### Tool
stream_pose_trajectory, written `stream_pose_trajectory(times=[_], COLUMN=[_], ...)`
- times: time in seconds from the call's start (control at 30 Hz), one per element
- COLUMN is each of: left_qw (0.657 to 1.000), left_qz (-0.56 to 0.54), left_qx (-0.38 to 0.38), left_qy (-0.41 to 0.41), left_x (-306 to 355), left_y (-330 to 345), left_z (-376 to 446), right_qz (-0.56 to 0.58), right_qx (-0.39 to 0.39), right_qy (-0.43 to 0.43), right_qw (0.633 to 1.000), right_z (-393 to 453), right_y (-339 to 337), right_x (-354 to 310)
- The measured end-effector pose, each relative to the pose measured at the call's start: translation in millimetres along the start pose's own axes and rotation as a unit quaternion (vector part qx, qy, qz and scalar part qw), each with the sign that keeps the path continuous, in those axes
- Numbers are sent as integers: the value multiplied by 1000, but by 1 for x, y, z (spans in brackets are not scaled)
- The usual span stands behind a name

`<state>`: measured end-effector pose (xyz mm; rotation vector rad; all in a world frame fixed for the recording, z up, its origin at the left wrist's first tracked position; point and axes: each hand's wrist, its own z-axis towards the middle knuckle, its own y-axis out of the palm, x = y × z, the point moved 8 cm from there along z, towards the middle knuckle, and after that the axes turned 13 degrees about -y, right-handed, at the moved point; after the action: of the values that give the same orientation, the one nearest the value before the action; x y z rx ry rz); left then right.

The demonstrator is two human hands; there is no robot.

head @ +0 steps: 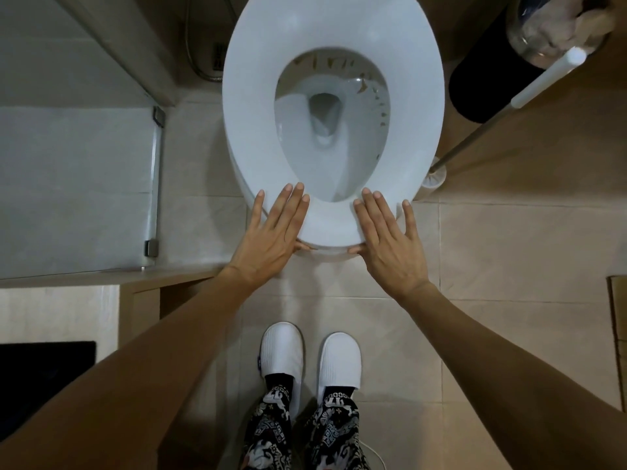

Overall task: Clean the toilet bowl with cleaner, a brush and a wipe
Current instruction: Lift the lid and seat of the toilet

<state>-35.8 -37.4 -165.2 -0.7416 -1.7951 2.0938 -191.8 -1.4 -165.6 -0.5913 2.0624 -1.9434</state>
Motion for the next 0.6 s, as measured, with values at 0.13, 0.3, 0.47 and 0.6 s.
stream_pose_trajectory(times=[0.13, 0.3, 0.47, 0.6], left_qw=[998, 991, 982, 968], left_qz=[-56, -129, -181, -226], left_qx=[1, 1, -16, -48], left_qy=[-10, -37, -58, -98], left_x=[-12, -33, -64, -94], left_y=[-35, -106, -174, -216], left_z=[7, 28, 67, 104], right_qz=[35, 90, 121, 130], right_qx=[28, 45, 55, 58], right_qy=[29, 42, 44, 52], right_qw=[999, 994, 990, 988], right_z=[-1, 7, 30, 56], right_y=[-35, -109, -193, -253], right_x=[5, 22, 52, 80])
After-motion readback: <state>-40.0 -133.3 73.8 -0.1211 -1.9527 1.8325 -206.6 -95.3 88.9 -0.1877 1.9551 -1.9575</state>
